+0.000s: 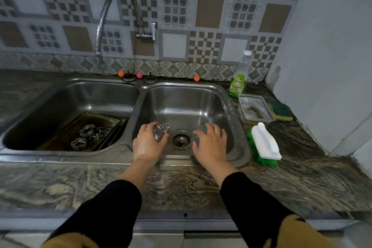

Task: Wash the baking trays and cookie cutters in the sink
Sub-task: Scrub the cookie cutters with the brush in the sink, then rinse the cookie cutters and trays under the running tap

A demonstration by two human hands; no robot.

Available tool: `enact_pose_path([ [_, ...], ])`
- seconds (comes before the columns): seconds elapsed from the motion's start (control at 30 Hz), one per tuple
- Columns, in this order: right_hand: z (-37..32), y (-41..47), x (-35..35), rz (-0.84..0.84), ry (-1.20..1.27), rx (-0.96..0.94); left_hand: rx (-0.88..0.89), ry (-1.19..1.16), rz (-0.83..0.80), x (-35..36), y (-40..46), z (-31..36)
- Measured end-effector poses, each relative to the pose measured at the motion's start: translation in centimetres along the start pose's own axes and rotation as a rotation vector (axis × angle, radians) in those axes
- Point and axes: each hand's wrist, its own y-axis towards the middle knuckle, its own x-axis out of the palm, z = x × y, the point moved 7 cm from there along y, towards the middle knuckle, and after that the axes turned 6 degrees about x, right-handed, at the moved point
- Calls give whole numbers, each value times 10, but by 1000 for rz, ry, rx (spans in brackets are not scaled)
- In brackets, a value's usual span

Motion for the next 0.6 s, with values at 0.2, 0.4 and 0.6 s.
enact_pose_path([
  [0.2,-132,18,57,-309,190,-139,-131,236,35,-68,23,-87],
  [0.4,-235,48,107,-491,395,92,-225,314,-42,-128,54,-194],
  [0.6,-251,51,132,-426,196,161,-327,305,-223,-144,105,-282],
])
